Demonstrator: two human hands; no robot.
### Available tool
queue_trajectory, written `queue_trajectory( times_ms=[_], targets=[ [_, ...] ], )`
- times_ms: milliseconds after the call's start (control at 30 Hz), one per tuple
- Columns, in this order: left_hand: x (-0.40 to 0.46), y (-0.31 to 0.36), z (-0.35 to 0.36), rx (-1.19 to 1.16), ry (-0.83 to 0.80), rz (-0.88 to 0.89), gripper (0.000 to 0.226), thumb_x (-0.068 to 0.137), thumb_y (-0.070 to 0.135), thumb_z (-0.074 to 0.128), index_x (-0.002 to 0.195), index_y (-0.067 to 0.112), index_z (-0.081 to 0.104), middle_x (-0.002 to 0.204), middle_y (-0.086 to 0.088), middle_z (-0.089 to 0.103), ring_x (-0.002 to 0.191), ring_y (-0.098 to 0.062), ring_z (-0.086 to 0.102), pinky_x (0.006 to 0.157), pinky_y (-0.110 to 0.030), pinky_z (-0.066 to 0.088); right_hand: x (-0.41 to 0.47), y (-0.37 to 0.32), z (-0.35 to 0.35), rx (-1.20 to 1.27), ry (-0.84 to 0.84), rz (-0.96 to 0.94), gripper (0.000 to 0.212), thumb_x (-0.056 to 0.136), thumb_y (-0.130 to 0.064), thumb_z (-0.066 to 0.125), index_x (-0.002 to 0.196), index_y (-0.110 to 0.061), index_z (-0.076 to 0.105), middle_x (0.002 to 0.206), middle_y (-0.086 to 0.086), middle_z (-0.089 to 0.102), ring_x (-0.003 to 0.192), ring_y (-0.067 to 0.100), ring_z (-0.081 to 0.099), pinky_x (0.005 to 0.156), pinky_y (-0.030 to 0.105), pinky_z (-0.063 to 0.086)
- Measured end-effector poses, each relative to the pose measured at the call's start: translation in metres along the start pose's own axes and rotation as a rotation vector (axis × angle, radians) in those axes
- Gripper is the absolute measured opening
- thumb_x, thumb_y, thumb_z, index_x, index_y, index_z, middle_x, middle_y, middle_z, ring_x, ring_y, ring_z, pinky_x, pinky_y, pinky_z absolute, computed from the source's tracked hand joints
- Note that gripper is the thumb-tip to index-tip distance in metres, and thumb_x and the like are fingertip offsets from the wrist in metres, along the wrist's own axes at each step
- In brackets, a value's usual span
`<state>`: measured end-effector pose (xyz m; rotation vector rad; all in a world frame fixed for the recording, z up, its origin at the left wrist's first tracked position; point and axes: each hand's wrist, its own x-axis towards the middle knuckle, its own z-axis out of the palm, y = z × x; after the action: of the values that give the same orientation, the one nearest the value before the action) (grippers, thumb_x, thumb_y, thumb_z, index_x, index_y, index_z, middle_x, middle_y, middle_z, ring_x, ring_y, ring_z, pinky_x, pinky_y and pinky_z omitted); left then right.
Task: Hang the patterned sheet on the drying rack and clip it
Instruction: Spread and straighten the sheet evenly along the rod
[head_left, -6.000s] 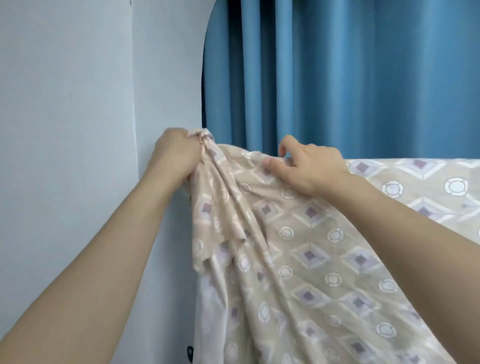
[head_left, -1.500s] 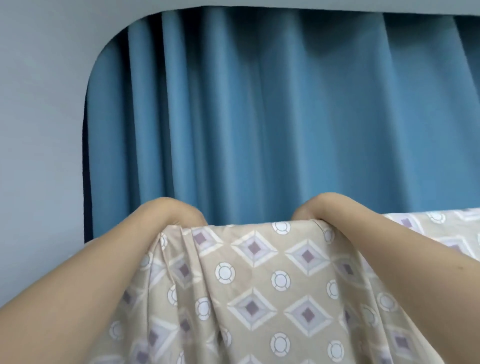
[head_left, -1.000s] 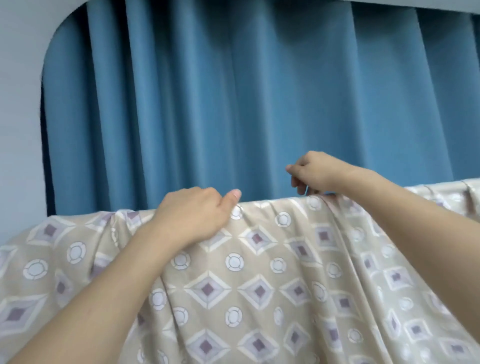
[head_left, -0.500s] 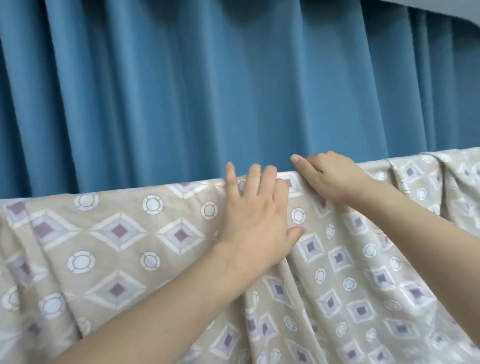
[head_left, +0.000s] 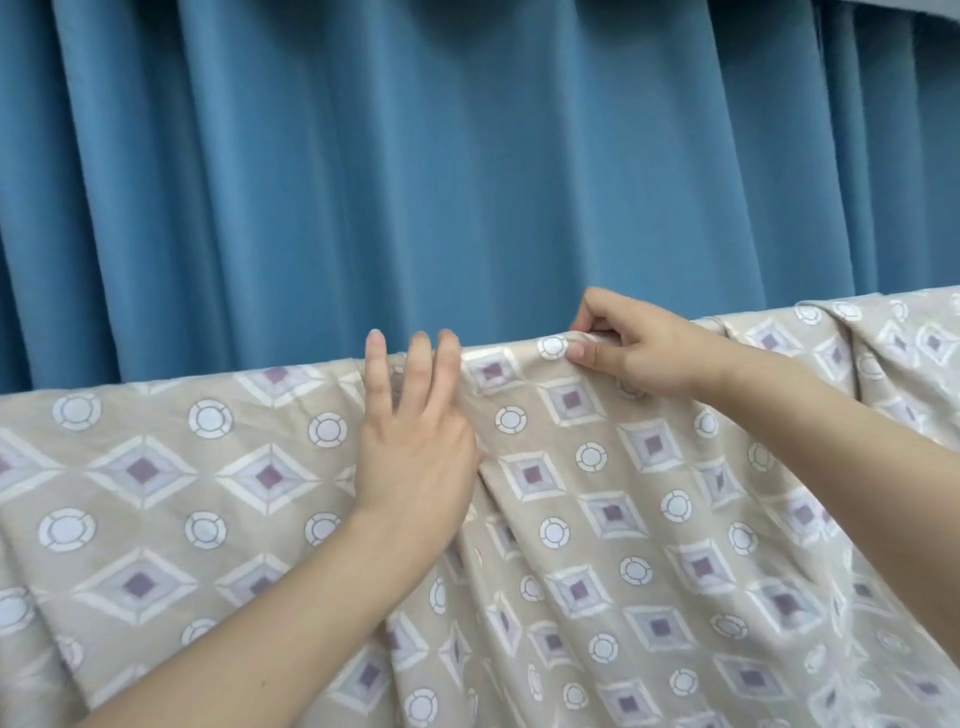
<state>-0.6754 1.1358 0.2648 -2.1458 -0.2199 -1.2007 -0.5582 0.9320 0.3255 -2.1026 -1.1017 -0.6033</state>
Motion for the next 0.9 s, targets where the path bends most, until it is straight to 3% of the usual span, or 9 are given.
queue_trajectory(
  times_ms=[67,167,233,333,400,600,733,833,900],
  targets=[
    [0.007,0.000,0.006,-0.030,0.034,0.041,0.017,0.074,0.015,0.058,0.072,0.010,0.074,0.145,-0.016,0.043,0.131,-0.040,0.034,0.112,-0.065,0.011,0.003,0.001,0.001,0.029,0.029,-0.005,0.022,0.094,-0.043,0.056,0.080,-0.028,0.047,0.067,-0.011,0.055,0.056,0.017,0.050,0.058,0.039,0.049],
    [0.013,0.000,0.011,-0.113,0.141,0.122,0.016,0.073,0.006,0.053,0.070,0.010,0.067,0.135,-0.017,0.049,0.121,-0.038,0.043,0.111,-0.062,0.021,0.007,0.000,0.001,0.023,0.108,0.003,0.024,0.098,-0.037,0.051,0.077,-0.025,0.047,0.061,-0.015,0.054,0.049,0.010,0.047,0.057,0.027,0.040],
    [0.017,-0.004,0.012,-0.189,0.222,0.185,0.014,0.076,0.005,0.056,0.087,0.010,0.063,0.132,-0.018,0.050,0.116,-0.037,0.048,0.108,-0.058,0.029,0.011,-0.002,0.000,-0.007,0.138,0.014,0.020,0.099,-0.033,0.050,0.084,-0.020,0.052,0.065,-0.010,0.053,0.052,0.008,0.048,0.057,0.026,0.037],
    [0.021,-0.014,0.008,-0.236,0.284,0.307,0.043,0.076,0.004,0.053,0.118,0.012,0.048,0.134,-0.015,0.047,0.110,-0.034,0.051,0.100,-0.050,0.038,0.018,-0.005,-0.002,-0.054,0.197,0.017,0.020,0.099,-0.031,0.048,0.089,-0.015,0.054,0.072,-0.005,0.056,0.060,0.011,0.050,0.056,0.028,0.037],
    [0.026,-0.022,0.007,-0.222,0.319,0.336,0.048,0.080,0.003,0.048,0.126,0.013,0.042,0.129,-0.012,0.051,0.101,-0.031,0.054,0.087,-0.043,0.043,0.024,-0.009,-0.004,-0.072,0.234,-0.001,0.018,0.099,-0.030,0.049,0.089,-0.016,0.055,0.078,-0.002,0.059,0.067,0.013,0.052,0.059,0.029,0.040],
    [0.043,-0.033,0.012,-0.227,0.257,0.194,0.022,0.080,0.016,0.074,0.089,0.016,0.054,0.070,0.000,0.052,0.053,-0.026,0.048,0.047,-0.034,0.034,0.056,-0.025,-0.013,-0.017,0.301,-0.019,0.015,0.097,-0.025,0.053,0.091,-0.013,0.060,0.077,-0.006,0.057,0.061,0.006,0.052,0.057,0.021,0.040],
    [0.066,-0.044,-0.001,-0.366,0.277,-0.033,0.016,0.097,0.025,0.055,0.084,0.017,0.051,0.072,0.001,0.053,0.062,-0.026,0.051,0.047,-0.032,0.036,0.090,-0.028,-0.017,0.075,0.311,0.029,0.014,0.097,-0.023,0.053,0.089,-0.014,0.060,0.069,-0.006,0.055,0.057,0.010,0.054,0.057,0.025,0.039],
    [0.102,-0.056,-0.007,-0.232,0.368,-0.008,0.015,0.092,0.018,0.061,0.079,0.011,0.058,0.082,-0.006,0.050,0.069,-0.026,0.042,0.051,-0.032,0.028,0.111,-0.021,-0.017,0.017,0.345,0.068,0.014,0.096,-0.027,0.051,0.087,-0.020,0.059,0.074,-0.005,0.058,0.074,0.018,0.057,0.067,0.029,0.044],
    [0.129,-0.060,-0.007,-0.184,0.281,-0.043,0.017,0.094,0.017,0.056,0.078,0.012,0.054,0.081,-0.005,0.045,0.069,-0.026,0.040,0.056,-0.032,0.026,0.123,-0.012,-0.016,-0.059,0.384,0.083,0.014,0.096,-0.029,0.049,0.088,-0.022,0.058,0.084,-0.002,0.060,0.083,0.021,0.056,0.071,0.032,0.045]
  ],
)
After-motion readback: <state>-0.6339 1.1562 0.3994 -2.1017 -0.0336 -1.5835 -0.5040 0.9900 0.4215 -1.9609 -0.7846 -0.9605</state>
